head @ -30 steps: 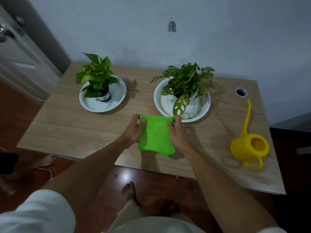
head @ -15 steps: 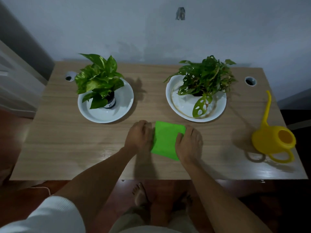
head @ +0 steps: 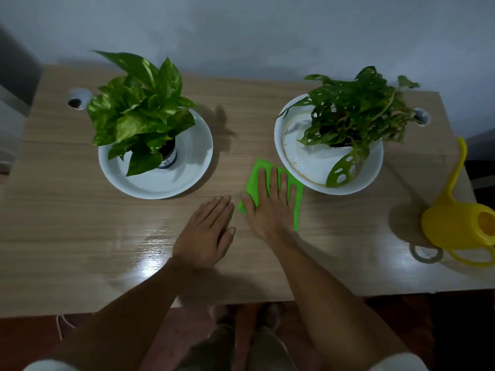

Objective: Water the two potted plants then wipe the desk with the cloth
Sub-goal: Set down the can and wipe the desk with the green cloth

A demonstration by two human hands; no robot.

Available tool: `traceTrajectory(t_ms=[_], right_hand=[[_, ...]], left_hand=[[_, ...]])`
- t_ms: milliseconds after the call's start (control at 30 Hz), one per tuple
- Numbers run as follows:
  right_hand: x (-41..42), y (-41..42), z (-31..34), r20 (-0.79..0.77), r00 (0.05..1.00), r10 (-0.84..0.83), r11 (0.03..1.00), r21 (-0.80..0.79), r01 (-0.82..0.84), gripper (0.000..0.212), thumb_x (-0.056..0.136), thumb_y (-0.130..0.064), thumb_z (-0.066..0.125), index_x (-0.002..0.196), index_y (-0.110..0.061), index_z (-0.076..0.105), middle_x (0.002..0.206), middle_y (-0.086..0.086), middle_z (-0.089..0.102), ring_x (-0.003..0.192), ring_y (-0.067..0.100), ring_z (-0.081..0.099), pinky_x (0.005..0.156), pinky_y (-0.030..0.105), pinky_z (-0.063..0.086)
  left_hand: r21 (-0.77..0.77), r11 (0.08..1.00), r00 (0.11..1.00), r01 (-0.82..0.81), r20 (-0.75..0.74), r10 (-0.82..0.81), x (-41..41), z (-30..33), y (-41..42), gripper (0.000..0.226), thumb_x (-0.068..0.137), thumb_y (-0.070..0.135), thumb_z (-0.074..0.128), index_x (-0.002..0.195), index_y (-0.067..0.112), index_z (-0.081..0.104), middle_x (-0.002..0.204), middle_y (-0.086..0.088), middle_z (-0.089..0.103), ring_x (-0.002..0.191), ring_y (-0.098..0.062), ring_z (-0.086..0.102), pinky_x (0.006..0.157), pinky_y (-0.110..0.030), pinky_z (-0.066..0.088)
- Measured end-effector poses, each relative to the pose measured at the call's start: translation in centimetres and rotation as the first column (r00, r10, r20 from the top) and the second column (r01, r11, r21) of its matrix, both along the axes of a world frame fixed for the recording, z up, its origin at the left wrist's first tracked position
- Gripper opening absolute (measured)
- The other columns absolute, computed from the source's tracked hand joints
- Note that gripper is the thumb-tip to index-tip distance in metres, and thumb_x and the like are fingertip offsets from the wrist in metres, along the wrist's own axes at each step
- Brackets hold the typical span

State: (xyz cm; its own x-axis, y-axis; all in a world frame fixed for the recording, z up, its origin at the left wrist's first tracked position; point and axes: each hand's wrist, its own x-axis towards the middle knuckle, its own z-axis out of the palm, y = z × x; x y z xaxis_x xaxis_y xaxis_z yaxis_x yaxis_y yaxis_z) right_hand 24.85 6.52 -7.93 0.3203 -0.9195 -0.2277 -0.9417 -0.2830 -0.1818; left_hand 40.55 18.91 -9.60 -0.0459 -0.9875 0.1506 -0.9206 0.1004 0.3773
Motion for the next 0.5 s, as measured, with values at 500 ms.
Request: traceTrajectory(t_ms=[500], right_hand=[[-1.2,-2.3,-0.3,0.003,0.951,0.308,0.951,-0.022,-0.308,0.064,0.108,-0.049,0.015,0.168,-0.028,0.004,0.177,0.001,0.0,0.163,0.025,-0.005,0.131,0.051,-0.002]], left_hand=[[-0.004,1.0,1.0,-0.016,0.0,0.016,-0.1,0.2,-0.3,0.059,0.102,0.036,0.055,0.152,0.007,0.045,0.163,-0.009,0.038,0.153,-0.023,0.033,0.123,-0.048,0.031]])
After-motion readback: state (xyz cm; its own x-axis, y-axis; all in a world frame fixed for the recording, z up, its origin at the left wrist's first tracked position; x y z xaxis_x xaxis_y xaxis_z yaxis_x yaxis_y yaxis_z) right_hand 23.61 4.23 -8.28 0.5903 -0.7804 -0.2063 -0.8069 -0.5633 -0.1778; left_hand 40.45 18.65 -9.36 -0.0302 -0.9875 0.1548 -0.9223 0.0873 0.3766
